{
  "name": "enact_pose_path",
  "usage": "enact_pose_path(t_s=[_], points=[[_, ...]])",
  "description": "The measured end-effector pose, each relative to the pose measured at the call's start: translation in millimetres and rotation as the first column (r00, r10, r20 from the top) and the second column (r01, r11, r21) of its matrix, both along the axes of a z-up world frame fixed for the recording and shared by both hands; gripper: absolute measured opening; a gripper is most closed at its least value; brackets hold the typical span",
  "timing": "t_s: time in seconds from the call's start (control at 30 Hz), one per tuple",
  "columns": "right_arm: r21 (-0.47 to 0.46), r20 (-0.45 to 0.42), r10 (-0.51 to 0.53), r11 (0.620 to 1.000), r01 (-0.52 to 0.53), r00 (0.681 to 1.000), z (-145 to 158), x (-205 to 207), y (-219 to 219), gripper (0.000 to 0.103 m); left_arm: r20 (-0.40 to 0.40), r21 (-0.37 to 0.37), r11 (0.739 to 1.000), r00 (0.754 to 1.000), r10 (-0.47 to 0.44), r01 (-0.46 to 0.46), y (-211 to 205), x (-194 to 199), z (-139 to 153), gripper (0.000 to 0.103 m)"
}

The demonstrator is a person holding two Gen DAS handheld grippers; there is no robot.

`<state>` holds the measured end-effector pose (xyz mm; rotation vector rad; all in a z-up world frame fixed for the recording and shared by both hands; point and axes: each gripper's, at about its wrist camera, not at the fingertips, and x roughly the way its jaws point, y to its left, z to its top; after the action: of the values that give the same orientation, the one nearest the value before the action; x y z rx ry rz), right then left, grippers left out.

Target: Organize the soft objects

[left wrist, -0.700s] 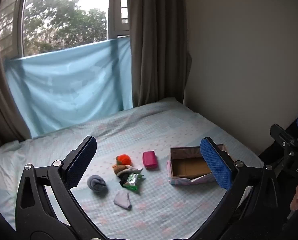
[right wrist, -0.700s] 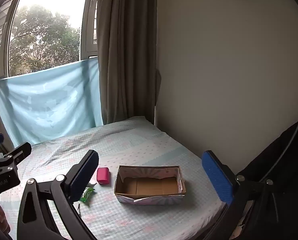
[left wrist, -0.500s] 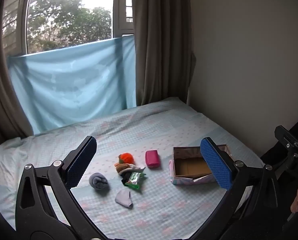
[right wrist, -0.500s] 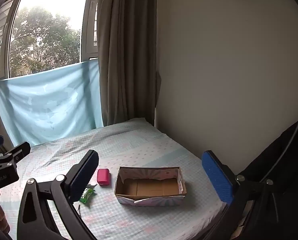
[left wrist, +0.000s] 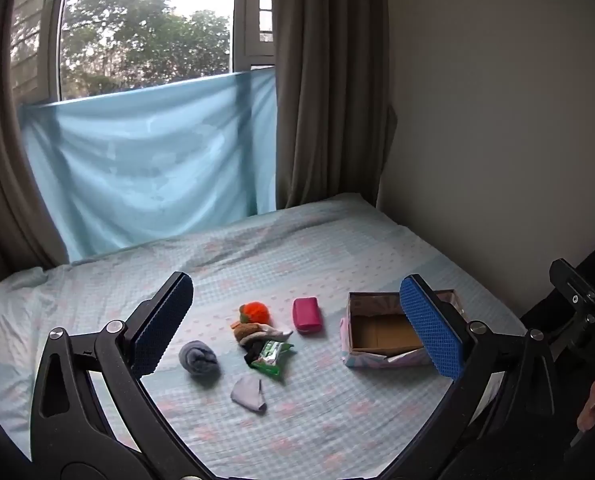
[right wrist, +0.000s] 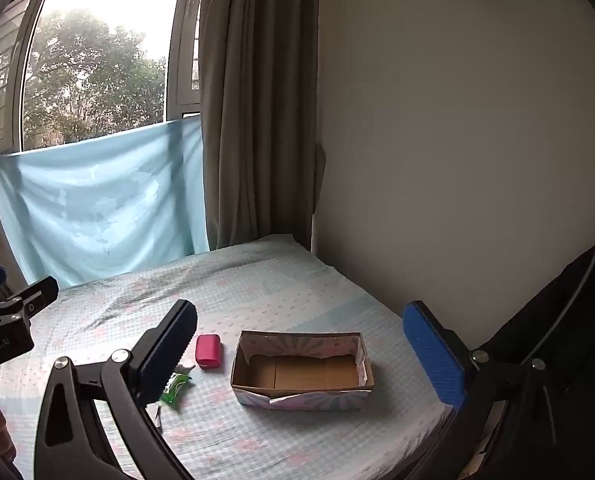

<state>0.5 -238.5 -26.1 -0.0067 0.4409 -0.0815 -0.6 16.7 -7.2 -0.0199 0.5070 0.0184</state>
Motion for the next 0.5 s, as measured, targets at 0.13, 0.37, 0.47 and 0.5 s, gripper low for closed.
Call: enact_pose_path(t_s=[0.13, 0.37, 0.47, 0.5], points=[[-0.008, 0.001, -0.002, 1.000, 0.002, 1.000, -2.0, -2.7, 6.7, 0.103, -0.001, -0.004, 1.000, 1.000, 0.000, 0.000, 2.1, 2.1, -0.1, 0.103], [-0.008, 0.002, 0.007, 1.000, -0.007, 1.000, -3.5, -2.7, 10.9, 0.103, 0.006, -0.003, 1.000, 1.000, -0.005, 0.005, 4.6, 1.5, 1.0, 0.103], [-0.006, -0.001, 0.009, 1.000, -0.009, 1.000, -3.9, -0.4, 11.0, 0.103, 0.010, -0.001, 1.000, 1.000, -0.006, 0.006, 4.2, 3.6, 2.7, 0.103], [-0.006, -0.001, 0.009, 1.000, -0.009, 1.000, -4.1, -0.3, 10.8, 0.103, 0.010, 0.001, 1.000, 1.000, -0.005, 0.005, 4.4, 4.4, 2.1, 0.103]])
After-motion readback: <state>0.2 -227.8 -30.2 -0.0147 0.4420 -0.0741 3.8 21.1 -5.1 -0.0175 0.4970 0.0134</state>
